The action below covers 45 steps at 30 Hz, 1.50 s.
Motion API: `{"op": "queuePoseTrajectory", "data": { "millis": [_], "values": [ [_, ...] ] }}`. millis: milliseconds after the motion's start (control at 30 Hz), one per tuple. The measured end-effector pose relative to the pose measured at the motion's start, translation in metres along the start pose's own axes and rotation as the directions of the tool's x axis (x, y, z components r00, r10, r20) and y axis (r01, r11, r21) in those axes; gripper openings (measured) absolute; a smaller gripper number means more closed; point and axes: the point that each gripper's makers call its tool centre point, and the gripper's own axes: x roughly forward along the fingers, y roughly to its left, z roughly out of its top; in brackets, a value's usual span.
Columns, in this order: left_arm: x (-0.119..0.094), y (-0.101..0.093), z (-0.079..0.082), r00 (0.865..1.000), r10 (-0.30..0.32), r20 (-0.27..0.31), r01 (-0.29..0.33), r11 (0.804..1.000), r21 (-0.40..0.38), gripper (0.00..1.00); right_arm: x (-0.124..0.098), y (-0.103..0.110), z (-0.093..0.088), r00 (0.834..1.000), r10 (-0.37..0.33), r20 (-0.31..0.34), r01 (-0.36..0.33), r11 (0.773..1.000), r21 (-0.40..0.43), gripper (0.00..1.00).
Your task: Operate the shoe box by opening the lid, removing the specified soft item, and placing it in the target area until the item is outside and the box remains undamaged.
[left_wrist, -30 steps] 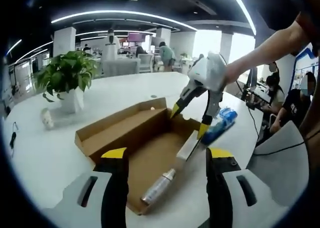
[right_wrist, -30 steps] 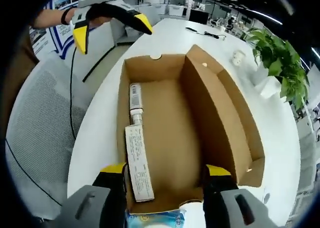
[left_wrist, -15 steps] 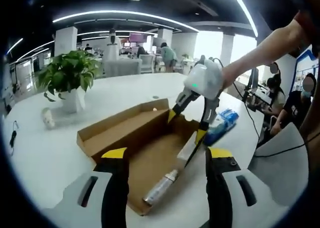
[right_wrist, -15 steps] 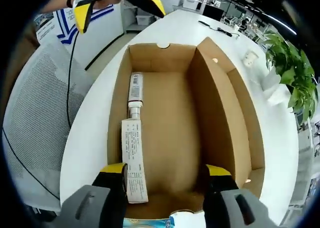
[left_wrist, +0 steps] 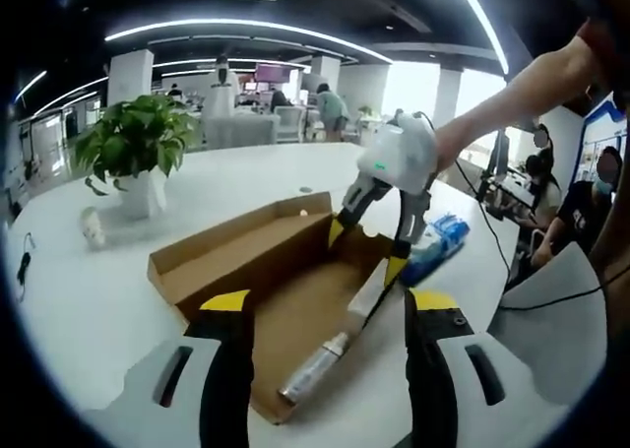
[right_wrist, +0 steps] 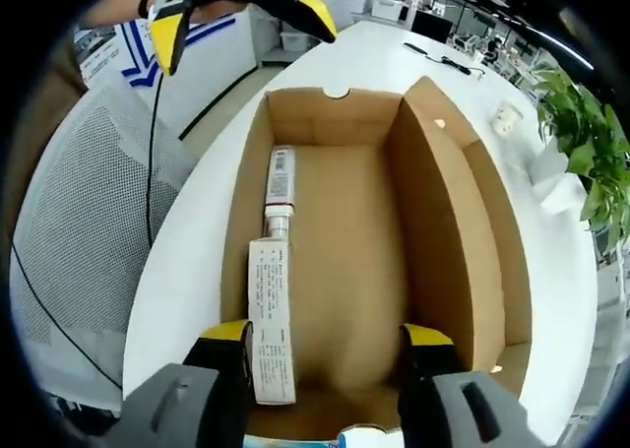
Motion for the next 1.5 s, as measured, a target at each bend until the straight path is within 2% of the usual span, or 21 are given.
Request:
{"op": "queuePoseTrajectory", "data": {
  "millis": [200, 433, 600, 833, 1100, 1500],
  "values": [
    [0.000, 0.003, 0.001, 1.000, 0.004, 0.006, -0.004, 1.000, -0.003, 0.62, -0.002, -0.003, -0.005, 1.000, -0.005, -0.009, 0.005, 1.000, -0.004, 0.55],
    [0.002, 0.002, -0.002, 1.000, -0.001, 0.001, 0.001, 1.000, -0.004, 0.62, 0.000, 0.007, -0.001, 1.000, 0.031, 0.000, -0.031, 0.999, -0.008, 0.55],
    [0.002, 0.001, -0.002, 1.000, -0.003, 0.001, 0.003, 1.000, -0.004, 0.62, 0.012, 0.012, 0.000, 0.999, 0.036, -0.030, -0.037, 0.998, -0.049, 0.47],
    [-0.001, 0.006, -0.001, 1.000, 0.006, 0.003, -0.006, 1.000, -0.008, 0.62, 0.023, 0.017, 0.003, 0.997, 0.056, -0.047, -0.059, 0.996, -0.063, 0.37],
    [-0.001, 0.007, -0.001, 1.000, 0.011, 0.001, -0.011, 1.000, -0.012, 0.61, 0.042, 0.027, -0.003, 0.993, 0.067, -0.094, -0.075, 0.994, -0.080, 0.19],
    [-0.001, 0.009, -0.006, 1.000, 0.017, -0.006, -0.017, 1.000, -0.024, 0.61, 0.041, 0.028, -0.005, 0.994, 0.065, -0.087, -0.070, 0.996, -0.050, 0.17]
  ]
}}
